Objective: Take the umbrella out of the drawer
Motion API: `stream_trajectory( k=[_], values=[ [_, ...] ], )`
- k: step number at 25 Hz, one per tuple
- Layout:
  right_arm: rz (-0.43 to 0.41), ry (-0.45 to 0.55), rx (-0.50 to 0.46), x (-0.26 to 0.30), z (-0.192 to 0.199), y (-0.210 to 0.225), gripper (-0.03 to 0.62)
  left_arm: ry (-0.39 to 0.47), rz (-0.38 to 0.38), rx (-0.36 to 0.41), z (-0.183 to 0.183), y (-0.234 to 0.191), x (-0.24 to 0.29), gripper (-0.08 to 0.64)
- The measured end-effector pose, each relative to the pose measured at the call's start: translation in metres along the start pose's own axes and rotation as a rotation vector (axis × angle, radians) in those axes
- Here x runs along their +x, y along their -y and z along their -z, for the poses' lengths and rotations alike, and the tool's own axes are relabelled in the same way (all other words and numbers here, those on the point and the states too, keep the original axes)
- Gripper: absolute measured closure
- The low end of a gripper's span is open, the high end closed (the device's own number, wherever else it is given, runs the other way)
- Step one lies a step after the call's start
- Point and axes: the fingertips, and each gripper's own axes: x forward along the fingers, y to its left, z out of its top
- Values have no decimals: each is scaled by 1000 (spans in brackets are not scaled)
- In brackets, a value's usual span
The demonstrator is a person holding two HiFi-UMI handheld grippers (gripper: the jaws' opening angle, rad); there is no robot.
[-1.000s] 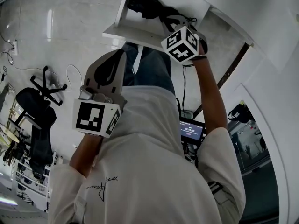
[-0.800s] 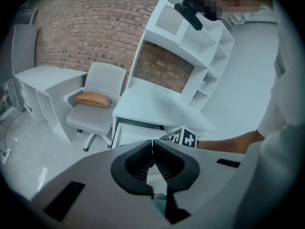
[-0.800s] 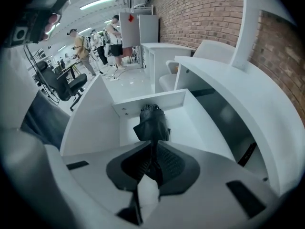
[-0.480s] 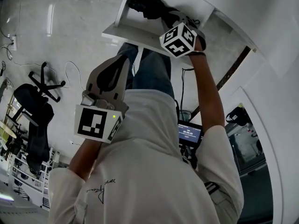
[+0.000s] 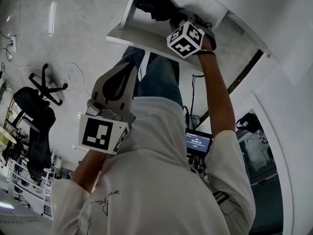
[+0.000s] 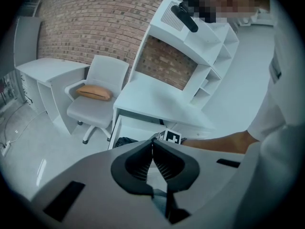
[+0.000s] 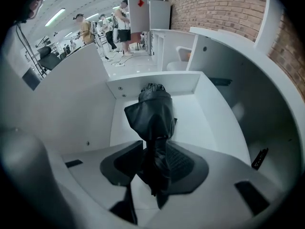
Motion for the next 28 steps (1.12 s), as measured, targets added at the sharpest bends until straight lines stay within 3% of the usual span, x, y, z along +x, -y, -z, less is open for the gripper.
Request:
stream_trajectory(
  k=[9,15,28],
  values=[
    [7,-24,-3,21,5,4,365,-6,-22,-39,-3,-13,5,541],
    [23,-60,-78,31,8,1,348,-10,-26,-64,-4,-16,7,541],
    [-5,-107,-97,52,8,7,339,-3,-44,-91,-8,-21,14,541]
  ],
)
